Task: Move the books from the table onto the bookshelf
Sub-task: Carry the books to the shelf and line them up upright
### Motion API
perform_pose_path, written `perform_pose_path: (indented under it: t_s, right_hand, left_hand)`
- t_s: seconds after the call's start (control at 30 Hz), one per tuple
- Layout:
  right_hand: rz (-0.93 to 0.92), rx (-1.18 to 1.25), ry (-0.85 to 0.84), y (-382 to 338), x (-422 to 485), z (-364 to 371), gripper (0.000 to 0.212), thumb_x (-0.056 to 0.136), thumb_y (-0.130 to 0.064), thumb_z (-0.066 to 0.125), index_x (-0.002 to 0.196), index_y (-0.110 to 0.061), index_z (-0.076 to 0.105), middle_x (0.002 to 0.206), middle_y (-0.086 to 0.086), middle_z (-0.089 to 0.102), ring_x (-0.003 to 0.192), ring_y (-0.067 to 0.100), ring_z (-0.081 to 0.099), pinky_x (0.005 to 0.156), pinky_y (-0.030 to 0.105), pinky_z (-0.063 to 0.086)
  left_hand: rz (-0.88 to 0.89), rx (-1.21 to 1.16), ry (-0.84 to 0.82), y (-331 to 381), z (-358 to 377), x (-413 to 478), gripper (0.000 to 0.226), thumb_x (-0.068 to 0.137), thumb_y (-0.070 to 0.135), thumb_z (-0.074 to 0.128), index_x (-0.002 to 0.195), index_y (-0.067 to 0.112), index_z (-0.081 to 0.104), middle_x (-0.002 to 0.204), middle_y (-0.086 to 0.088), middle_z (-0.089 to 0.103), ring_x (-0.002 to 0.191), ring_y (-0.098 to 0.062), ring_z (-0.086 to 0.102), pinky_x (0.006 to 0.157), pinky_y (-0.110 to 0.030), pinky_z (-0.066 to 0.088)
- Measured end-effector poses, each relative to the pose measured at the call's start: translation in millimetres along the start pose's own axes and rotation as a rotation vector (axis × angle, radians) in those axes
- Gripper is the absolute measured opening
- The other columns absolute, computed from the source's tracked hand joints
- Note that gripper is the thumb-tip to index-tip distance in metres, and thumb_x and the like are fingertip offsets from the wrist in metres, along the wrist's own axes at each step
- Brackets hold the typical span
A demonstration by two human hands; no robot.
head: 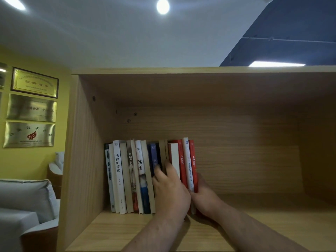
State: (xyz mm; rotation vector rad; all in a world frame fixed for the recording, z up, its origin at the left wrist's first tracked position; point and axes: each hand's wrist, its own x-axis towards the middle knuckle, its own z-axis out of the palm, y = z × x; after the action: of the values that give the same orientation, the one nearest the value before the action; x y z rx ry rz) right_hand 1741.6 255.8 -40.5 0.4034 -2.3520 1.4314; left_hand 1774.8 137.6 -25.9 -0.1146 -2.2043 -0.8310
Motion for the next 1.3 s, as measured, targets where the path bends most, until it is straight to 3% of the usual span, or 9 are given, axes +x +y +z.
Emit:
perform_pose_path:
  t_s: [0.1, 0.23, 0.37, 0.53, 0.6, 0.9, 1.07, 1.2, 1.3]
  right_hand:
    - [0.024, 0.009, 0.014, 1.9, 0.6, -1.2, 0.069, 0.098, -0.031, 0.067, 0.155, -0.029, 0.028, 0.13, -0.011, 0.059, 0.122, 0.011, 0.058, 0.106, 0.033, 0.049]
    - [0.053, 0.053, -0.007, 0.4, 0.1, -4.0, 0.064, 0.1, -0.033, 0.062, 0.154, -0.035, 0.026, 0.125, -0.011, 0.057, 0.122, 0.014, 0.056, 0.107, 0.036, 0.047]
    - [0.078, 0.1, -0.004, 3.2, 2.3, -5.9, 0.066, 0.096, -0.038, 0.068, 0.149, -0.037, 0.029, 0.132, -0.009, 0.06, 0.127, 0.016, 0.057, 0.114, 0.043, 0.045]
    - [0.116, 0.09, 0.002, 3.1, 0.0, -6.2, 0.072, 0.098, -0.036, 0.064, 0.157, -0.035, 0.022, 0.142, -0.003, 0.058, 0.131, 0.021, 0.056, 0.116, 0.048, 0.043]
    - [0.127, 0.07, -0.001, 0.7, -0.6, -7.0, 0.071, 0.099, -0.035, 0.063, 0.158, -0.035, 0.023, 0.146, -0.001, 0.056, 0.133, 0.022, 0.055, 0.115, 0.046, 0.043]
    - [0.125, -0.046, 0.011, -5.5, -6.1, -8.1, 0.07, 0.094, -0.017, 0.071, 0.153, -0.026, 0.035, 0.126, -0.005, 0.062, 0.121, 0.017, 0.061, 0.11, 0.04, 0.05]
    - [0.082, -0.029, -0.066, -22.1, -6.3, 6.5, 0.066, 0.095, -0.017, 0.07, 0.151, -0.025, 0.035, 0.111, -0.013, 0.061, 0.096, 0.0, 0.062, 0.075, 0.011, 0.051]
    - [0.067, -0.017, -0.095, -22.1, -1.0, 10.8, 0.067, 0.094, -0.022, 0.071, 0.152, -0.029, 0.039, 0.128, -0.004, 0.067, 0.112, 0.011, 0.068, 0.099, 0.036, 0.058]
    - [0.164, 0.135, -0.207, -23.8, 1.2, 11.5, 0.061, 0.097, -0.027, 0.067, 0.15, -0.045, 0.042, 0.128, -0.002, 0.07, 0.117, 0.019, 0.068, 0.103, 0.046, 0.057]
  left_hand:
    - [-0.055, -0.126, -0.026, -1.4, 2.5, 10.7, 0.096, 0.086, 0.024, 0.074, 0.157, 0.021, 0.009, 0.148, -0.009, 0.04, 0.139, -0.026, 0.042, 0.113, -0.039, 0.045]
    - [-0.141, -0.276, -0.085, 3.0, 6.0, 18.2, 0.067, 0.087, 0.023, 0.074, 0.14, 0.016, 0.032, 0.125, -0.009, 0.064, 0.111, -0.025, 0.07, 0.084, -0.036, 0.064]
    - [-0.133, -0.294, -0.09, 0.9, -2.8, 13.8, 0.055, 0.092, 0.021, 0.069, 0.136, 0.018, 0.036, 0.119, -0.005, 0.067, 0.101, -0.021, 0.073, 0.078, -0.031, 0.063]
    - [-0.107, -0.221, 0.049, -8.8, -12.7, 4.7, 0.076, 0.079, 0.025, 0.079, 0.142, 0.019, 0.036, 0.132, -0.003, 0.052, 0.118, -0.02, 0.057, 0.09, -0.037, 0.059]
    - [-0.094, -0.261, 0.044, -9.4, -14.4, 1.1, 0.081, 0.082, 0.025, 0.078, 0.147, 0.021, 0.029, 0.138, -0.004, 0.049, 0.123, -0.02, 0.055, 0.093, -0.034, 0.058]
    - [-0.128, -0.497, 0.005, -27.4, -41.9, -4.4, 0.062, 0.087, 0.018, 0.074, 0.134, 0.028, 0.035, 0.113, 0.003, 0.06, 0.08, -0.001, 0.057, 0.058, -0.017, 0.053]
    - [-0.152, -0.582, 0.073, -41.3, -70.0, -10.9, 0.059, 0.086, 0.02, 0.076, 0.129, 0.029, 0.036, 0.112, 0.005, 0.057, 0.086, -0.006, 0.058, 0.056, -0.016, 0.047]
    - [-0.153, -0.589, 0.09, -40.4, -80.8, -23.0, 0.071, 0.087, 0.023, 0.076, 0.139, 0.031, 0.029, 0.112, 0.007, 0.05, 0.081, -0.005, 0.052, 0.056, -0.014, 0.044]
    - [-0.217, -0.614, 0.137, -35.8, -93.9, -31.1, 0.08, 0.085, 0.02, 0.077, 0.144, 0.033, 0.025, 0.112, 0.006, 0.045, 0.097, -0.012, 0.05, 0.072, -0.031, 0.053]
